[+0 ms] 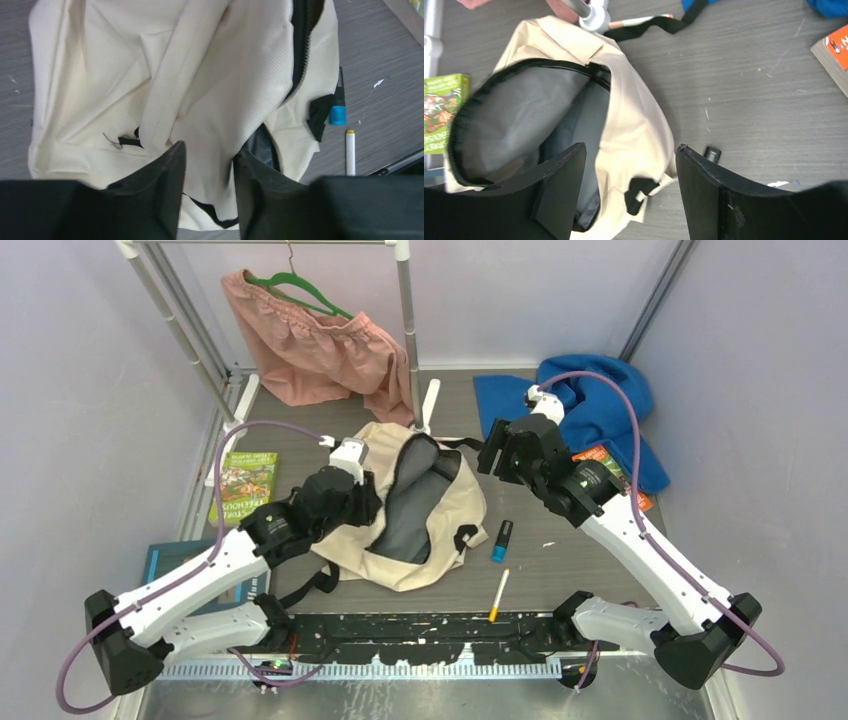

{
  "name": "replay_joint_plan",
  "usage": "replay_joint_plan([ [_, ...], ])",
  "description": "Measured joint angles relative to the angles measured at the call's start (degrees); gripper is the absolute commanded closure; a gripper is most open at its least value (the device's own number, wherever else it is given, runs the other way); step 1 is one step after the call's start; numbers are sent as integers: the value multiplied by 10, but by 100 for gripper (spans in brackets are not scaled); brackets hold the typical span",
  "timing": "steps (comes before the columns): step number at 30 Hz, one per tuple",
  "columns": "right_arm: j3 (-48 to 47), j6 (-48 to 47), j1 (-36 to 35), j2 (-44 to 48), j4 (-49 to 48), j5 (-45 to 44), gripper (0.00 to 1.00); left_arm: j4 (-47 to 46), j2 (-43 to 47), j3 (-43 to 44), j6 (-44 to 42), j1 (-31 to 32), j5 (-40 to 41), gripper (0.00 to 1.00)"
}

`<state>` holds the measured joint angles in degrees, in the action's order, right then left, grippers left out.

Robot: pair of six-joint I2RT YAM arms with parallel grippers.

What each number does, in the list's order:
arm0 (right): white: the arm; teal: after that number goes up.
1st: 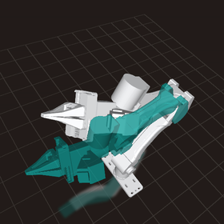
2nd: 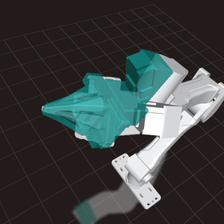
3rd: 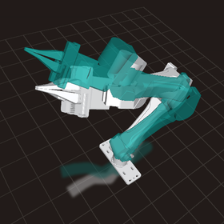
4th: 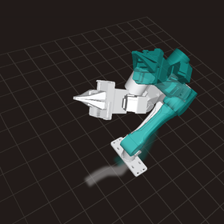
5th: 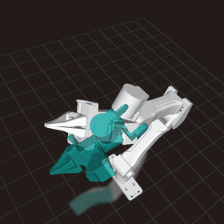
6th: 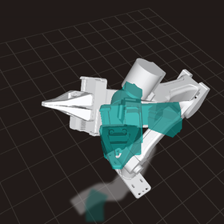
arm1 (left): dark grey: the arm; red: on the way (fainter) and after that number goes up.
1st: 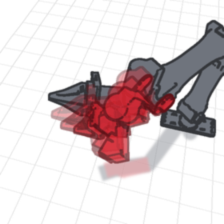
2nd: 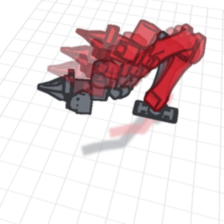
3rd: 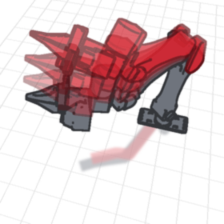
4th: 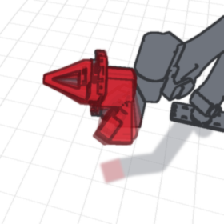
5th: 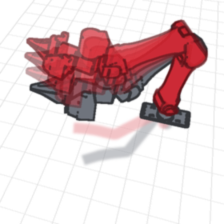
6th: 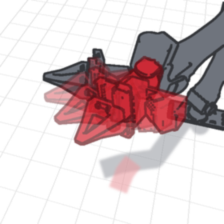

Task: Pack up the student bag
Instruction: Adjust the student bag at the center of the board, then adjust the book at the center of the board.

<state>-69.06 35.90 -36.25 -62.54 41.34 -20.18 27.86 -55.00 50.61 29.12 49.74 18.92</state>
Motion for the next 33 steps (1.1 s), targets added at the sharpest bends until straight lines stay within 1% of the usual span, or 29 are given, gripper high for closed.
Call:
replay_joint_plan([
  [1,4,0,0,-1,6,-1,28,7,-8,3,2,0,-3,42],
  [4,7,0,0,-1,13,-3,28,45,-41,32,5,-3,-8,37],
  [7,7,0,0,-1,13,-3,28,85,-54,63,9,-31,-4,36],
  [10,7,0,0,-2,12,-2,28,116,-46,78,19,-112,-5,36],
  [11,7,0,0,-3,11,0,28,131,-40,78,26,-158,-4,36],
  [12,7,0,0,-4,10,2,28,144,-36,78,35,-191,0,35],
  [13,7,0,0,-5,8,5,28,161,-32,78,43,-231,4,32],
  [15,7,2,0,-6,4,13,28,200,-27,78,65,-307,14,29],
  [16,7,3,0,-7,1,17,28,217,-26,78,72,-334,20,29],
  [18,8,5,0,-9,-7,26,28,252,-26,77,87,-388,25,24],
  [22,16,9,0,-17,-19,45,27,294,-26,56,111,-476,28,23],
  [24,21,12,0,-21,-25,53,27,305,-28,39,125,-505,33,23],
  [27,29,15,0,-26,-31,66,27,327,-50,24,147,-527,67,25],
  [29,35,16,0,-26,-38,74,27,340,-87,24,159,-530,99,29],
  [33,42,16,0,-31,-49,90,26,382,-189,49,184,-528,141,28],
])
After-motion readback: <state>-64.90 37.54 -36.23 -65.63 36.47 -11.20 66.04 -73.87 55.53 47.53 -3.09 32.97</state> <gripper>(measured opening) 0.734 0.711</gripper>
